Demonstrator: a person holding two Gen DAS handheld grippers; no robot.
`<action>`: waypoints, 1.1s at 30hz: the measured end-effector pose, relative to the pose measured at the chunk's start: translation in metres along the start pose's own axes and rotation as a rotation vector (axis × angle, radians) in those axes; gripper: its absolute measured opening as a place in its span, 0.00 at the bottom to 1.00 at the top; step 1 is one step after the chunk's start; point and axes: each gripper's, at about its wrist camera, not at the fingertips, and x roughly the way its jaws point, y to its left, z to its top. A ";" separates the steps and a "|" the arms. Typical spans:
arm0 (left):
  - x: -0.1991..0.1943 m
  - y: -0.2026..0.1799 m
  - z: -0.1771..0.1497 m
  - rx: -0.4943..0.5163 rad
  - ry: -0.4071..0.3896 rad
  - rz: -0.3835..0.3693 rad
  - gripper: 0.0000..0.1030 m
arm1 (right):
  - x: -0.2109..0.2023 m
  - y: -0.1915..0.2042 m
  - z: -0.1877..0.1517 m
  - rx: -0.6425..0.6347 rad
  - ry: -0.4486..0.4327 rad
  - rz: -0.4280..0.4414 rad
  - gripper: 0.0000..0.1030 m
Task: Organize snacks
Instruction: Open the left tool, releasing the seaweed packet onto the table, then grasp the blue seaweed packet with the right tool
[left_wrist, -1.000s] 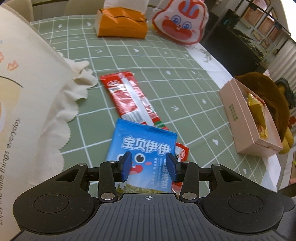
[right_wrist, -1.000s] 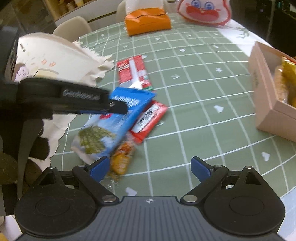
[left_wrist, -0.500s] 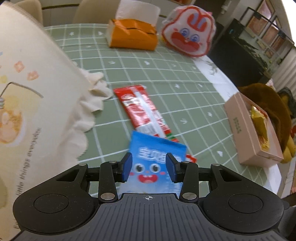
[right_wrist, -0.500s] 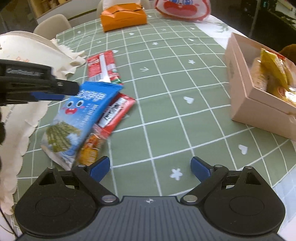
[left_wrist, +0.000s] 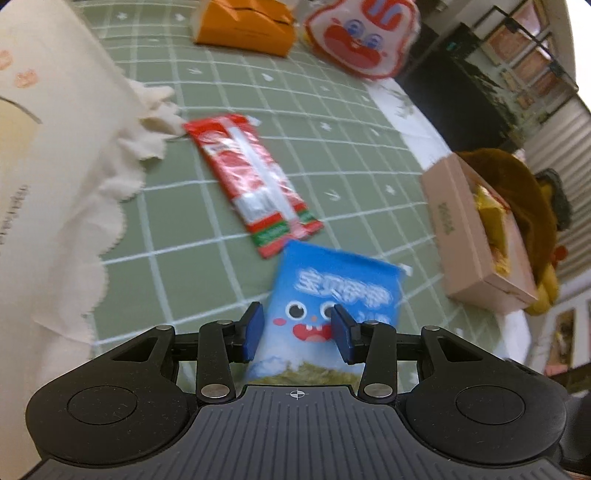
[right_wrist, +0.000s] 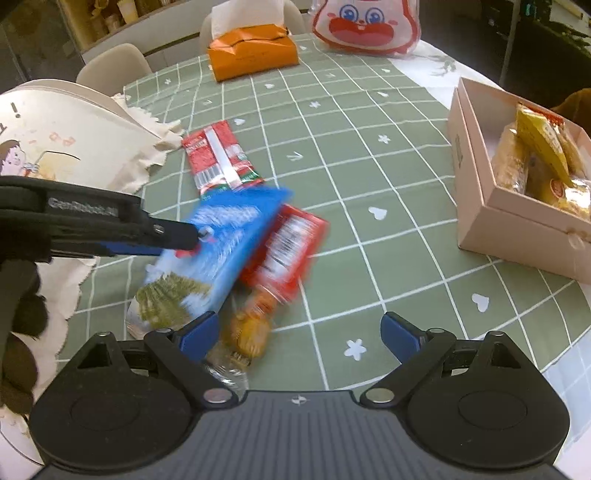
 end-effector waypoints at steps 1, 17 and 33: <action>0.000 0.000 0.000 -0.018 0.012 -0.040 0.42 | 0.000 0.001 0.001 0.000 -0.002 0.005 0.92; -0.004 0.021 -0.002 -0.108 -0.001 0.054 0.42 | -0.011 -0.024 0.016 0.114 -0.032 -0.086 0.92; -0.027 -0.017 0.000 0.059 -0.147 0.168 0.42 | 0.001 0.009 0.014 0.133 0.053 -0.017 0.92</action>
